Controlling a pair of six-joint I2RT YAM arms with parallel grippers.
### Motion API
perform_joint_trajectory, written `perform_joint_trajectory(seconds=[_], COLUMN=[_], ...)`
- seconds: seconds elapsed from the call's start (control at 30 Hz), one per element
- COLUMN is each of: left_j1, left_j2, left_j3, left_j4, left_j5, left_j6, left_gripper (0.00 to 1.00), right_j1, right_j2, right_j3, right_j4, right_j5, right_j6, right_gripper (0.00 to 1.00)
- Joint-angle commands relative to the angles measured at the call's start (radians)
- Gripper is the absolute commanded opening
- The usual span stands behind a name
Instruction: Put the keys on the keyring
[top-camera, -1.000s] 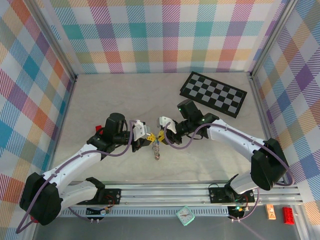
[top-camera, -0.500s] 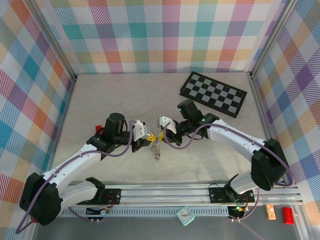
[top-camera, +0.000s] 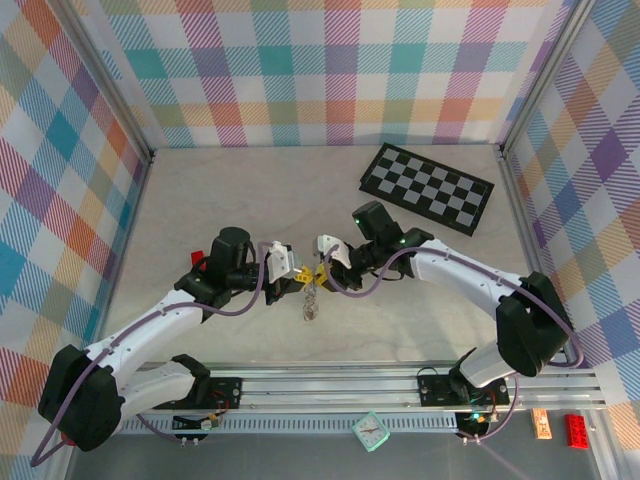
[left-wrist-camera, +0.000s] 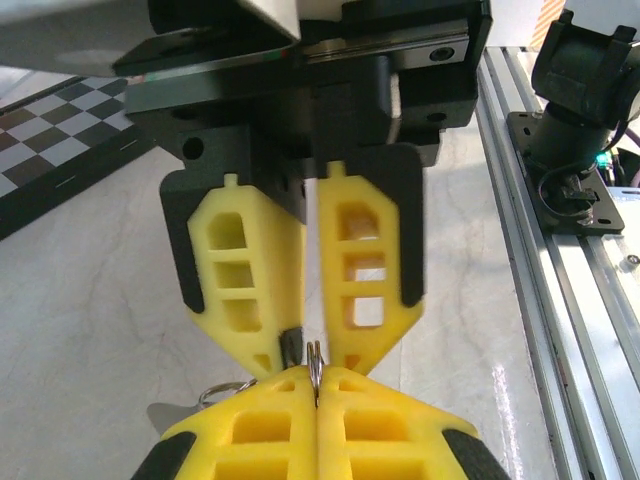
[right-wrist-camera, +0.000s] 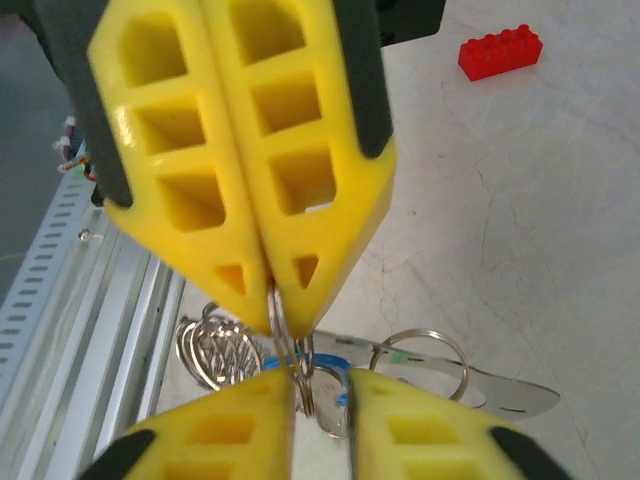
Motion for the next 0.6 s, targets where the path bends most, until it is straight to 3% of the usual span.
perform_joint_trajectory(seconds=[0.0,0.57], left_j1=[-0.011,-0.01], left_j2=[-0.025,-0.021], left_j3=[-0.026,-0.062], left_j4=[0.09,0.223], left_j5=[0.046,0.058], left_j6=[-0.031,-0.14], left_gripper=[0.0,0.0], right_j1=[-0.008,-0.007], right_j2=[-0.054,-0.064], right_j3=[-0.042,-0.118], right_j4=[0.071,0.263], right_j5=[-0.05,-0.093], right_j6=[0.022,0.138], right_gripper=[0.26,0.26])
